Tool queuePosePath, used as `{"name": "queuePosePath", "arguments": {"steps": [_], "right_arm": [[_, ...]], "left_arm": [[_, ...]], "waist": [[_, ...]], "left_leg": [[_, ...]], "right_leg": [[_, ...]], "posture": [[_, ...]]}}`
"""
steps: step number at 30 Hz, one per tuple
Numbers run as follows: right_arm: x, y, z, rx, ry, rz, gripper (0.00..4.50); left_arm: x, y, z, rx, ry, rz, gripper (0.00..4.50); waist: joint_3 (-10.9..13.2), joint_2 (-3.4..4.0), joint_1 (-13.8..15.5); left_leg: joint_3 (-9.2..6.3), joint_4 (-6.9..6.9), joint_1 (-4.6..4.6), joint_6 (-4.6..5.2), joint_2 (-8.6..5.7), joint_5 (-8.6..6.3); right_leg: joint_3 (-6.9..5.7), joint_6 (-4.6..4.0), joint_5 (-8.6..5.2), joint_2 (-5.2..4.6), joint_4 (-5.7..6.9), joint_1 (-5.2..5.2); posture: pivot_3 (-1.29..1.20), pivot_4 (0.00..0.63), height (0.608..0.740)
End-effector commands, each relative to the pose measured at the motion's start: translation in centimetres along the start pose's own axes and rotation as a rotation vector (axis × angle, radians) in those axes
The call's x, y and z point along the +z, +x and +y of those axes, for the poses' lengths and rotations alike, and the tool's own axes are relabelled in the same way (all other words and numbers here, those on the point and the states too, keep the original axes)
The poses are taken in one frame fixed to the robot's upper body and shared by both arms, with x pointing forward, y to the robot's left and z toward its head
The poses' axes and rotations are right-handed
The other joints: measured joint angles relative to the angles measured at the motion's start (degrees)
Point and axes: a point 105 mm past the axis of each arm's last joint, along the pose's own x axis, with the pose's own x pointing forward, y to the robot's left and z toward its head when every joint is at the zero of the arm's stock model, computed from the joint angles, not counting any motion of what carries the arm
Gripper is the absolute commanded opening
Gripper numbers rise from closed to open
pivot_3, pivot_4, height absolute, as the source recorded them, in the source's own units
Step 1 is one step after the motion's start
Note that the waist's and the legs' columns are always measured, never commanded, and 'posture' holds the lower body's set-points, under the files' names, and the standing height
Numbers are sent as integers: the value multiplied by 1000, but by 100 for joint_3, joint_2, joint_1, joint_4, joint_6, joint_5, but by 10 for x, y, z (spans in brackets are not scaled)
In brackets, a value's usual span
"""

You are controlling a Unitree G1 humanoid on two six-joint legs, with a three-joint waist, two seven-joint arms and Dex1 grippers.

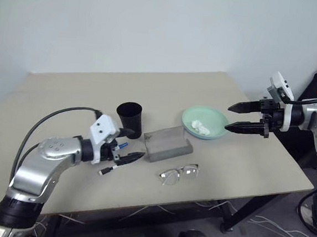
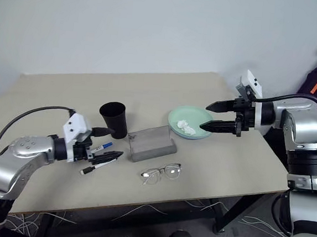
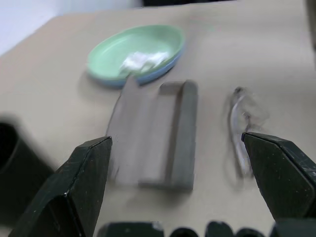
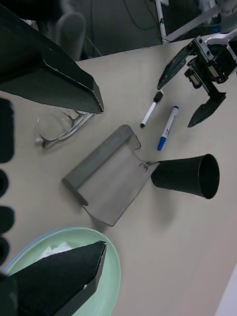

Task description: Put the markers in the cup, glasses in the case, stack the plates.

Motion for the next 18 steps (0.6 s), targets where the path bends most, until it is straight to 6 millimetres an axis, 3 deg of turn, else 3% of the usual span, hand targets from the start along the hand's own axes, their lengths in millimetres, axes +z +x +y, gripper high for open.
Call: {"name": "queuePosePath", "arguments": {"steps": [1,4,11,18], "right_arm": [[9,-1,1,-3,-43,-11,4469],[7,0,1,-3,-43,-7,4469],[1,1,0,-20,-33,8,4469],[-3,0,3,-30,-18,10,4469]], "left_arm": [[12,12,-5,-47,80,24,4500],[18,41,-13,-123,88,77,4500],[16,85,-35,-226,171,258,4500],[15,113,-53,-293,201,329,4500]], "waist": [[0,0,-4],[0,0,7],[0,0,131],[1,-2,145]], "left_leg": [[0,1,0,1,0,0],[-2,3,0,2,0,1],[-5,4,-17,7,-8,2],[-12,7,-22,8,-12,3]], "right_leg": [[0,0,0,0,1,0],[0,0,0,1,4,0],[11,2,1,3,3,0],[13,4,-1,4,3,2]], "posture": [[0,0,732],[0,0,732],[0,0,732],[0,0,732]]}}
